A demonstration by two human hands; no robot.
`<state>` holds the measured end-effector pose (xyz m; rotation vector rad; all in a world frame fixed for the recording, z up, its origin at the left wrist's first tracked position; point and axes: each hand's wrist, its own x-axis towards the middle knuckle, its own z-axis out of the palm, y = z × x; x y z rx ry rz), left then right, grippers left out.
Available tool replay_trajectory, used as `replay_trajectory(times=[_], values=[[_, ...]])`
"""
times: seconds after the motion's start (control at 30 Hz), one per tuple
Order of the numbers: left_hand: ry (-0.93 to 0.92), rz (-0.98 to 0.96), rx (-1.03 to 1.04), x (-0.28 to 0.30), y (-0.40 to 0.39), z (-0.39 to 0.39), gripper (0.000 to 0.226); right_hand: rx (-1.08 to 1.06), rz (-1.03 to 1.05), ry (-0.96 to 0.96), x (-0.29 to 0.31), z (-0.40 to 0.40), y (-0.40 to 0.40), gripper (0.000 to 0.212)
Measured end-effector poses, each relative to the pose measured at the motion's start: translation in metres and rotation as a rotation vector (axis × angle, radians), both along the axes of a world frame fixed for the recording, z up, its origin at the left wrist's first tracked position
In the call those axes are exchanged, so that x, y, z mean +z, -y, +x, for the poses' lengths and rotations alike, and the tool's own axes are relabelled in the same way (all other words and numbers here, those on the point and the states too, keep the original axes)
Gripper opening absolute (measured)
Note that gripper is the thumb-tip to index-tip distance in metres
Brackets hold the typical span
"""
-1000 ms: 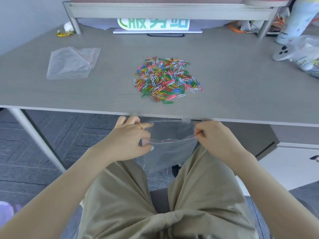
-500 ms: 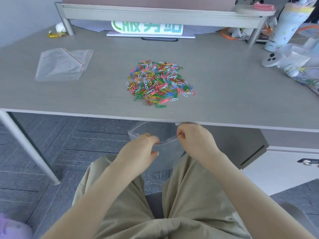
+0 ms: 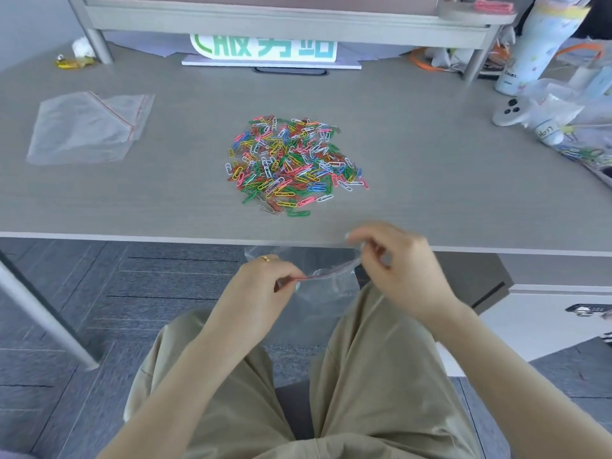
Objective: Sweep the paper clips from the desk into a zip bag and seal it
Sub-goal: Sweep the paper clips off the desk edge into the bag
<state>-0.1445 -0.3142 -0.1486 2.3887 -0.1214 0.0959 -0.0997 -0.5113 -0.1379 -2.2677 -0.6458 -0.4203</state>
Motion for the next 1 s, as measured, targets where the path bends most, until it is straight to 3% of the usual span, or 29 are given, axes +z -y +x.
replay_trajectory(times=[0.1,0.23,0.33,0.77,0.87,1.0], values=[[0.009,-0.027,0.038,-0.004,0.005,0.004,0.016,-0.064,0.039,-0.026,0.018,0.047,0.006,0.032],[-0.026,-0.074,0.062,-0.006,0.012,0.01,0.011,-0.154,-0.406,-0.304,0.019,0.108,0.011,0.051],[-0.048,-0.152,0.076,-0.004,0.014,0.013,0.006,-0.123,-0.618,-0.334,0.016,0.113,0.008,0.061],[-0.166,-0.312,0.037,0.007,0.013,0.005,0.016,0.287,-0.655,-0.237,0.017,0.047,-0.01,0.056],[-0.154,-0.322,0.027,0.009,0.013,0.004,0.017,0.2,-0.549,-0.293,0.019,0.054,-0.004,0.054],[-0.149,-0.33,0.036,0.011,0.011,0.003,0.016,0.135,-0.689,-0.245,0.015,0.057,0.006,0.061]])
